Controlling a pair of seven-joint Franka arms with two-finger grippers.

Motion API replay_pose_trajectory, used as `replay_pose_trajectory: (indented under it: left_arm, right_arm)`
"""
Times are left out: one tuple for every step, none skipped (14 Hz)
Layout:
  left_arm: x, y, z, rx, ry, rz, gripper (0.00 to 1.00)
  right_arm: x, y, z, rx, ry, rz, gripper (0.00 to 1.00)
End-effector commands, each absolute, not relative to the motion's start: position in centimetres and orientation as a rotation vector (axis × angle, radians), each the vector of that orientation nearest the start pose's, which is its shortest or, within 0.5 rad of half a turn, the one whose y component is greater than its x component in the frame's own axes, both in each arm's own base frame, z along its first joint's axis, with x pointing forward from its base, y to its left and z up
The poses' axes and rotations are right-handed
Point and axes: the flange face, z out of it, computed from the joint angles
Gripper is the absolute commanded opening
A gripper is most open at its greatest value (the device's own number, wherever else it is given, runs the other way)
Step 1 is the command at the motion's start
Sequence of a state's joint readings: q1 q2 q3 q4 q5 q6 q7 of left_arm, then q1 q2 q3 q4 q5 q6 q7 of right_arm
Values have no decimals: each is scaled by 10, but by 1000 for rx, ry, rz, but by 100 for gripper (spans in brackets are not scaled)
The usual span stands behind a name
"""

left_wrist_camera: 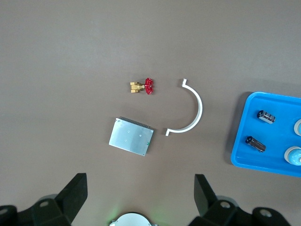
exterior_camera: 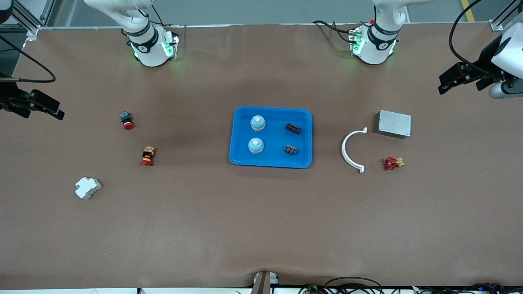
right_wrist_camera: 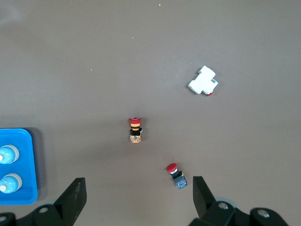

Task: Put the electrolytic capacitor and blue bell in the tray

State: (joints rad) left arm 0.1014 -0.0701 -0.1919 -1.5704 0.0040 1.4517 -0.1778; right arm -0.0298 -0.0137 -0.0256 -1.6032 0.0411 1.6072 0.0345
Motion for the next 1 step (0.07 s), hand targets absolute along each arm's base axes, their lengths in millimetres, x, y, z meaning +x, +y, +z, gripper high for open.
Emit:
replay_pose_trajectory:
  left_arm:
    - [514, -50, 658, -3088, -115, 45, 100]
  right_arm:
    - [555, -23, 624, -3093, 131, -20, 100]
